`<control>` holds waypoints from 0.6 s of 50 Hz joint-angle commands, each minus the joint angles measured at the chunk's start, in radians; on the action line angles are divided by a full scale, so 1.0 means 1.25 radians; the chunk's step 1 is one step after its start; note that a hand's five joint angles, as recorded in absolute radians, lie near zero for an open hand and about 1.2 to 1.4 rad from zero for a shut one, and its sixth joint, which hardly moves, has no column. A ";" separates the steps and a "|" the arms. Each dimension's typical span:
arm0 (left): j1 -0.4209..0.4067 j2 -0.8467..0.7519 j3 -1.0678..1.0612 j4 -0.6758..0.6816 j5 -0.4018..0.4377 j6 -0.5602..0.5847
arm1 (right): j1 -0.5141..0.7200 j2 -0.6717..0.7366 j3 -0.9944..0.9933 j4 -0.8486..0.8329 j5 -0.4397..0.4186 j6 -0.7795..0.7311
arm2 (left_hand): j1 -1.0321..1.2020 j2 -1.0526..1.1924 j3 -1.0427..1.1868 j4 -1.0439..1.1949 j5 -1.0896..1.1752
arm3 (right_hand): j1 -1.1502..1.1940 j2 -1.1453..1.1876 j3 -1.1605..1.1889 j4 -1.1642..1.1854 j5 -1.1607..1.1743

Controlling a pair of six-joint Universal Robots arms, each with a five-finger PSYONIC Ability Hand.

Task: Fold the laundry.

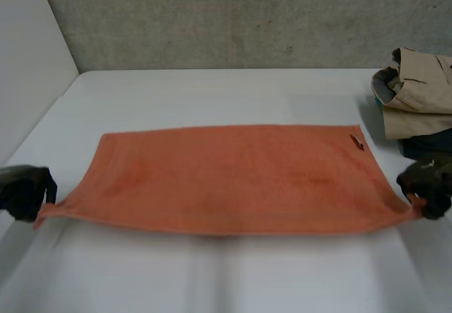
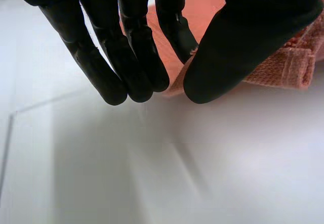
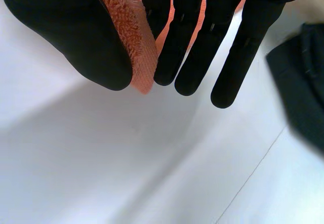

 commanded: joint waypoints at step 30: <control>-0.333 -0.504 0.649 0.241 -0.326 -0.233 | 0.145 0.355 -0.392 -0.423 0.134 0.322 | 0.204 0.158 0.165 0.160 0.179 | 0.210 0.175 0.167 0.162 0.183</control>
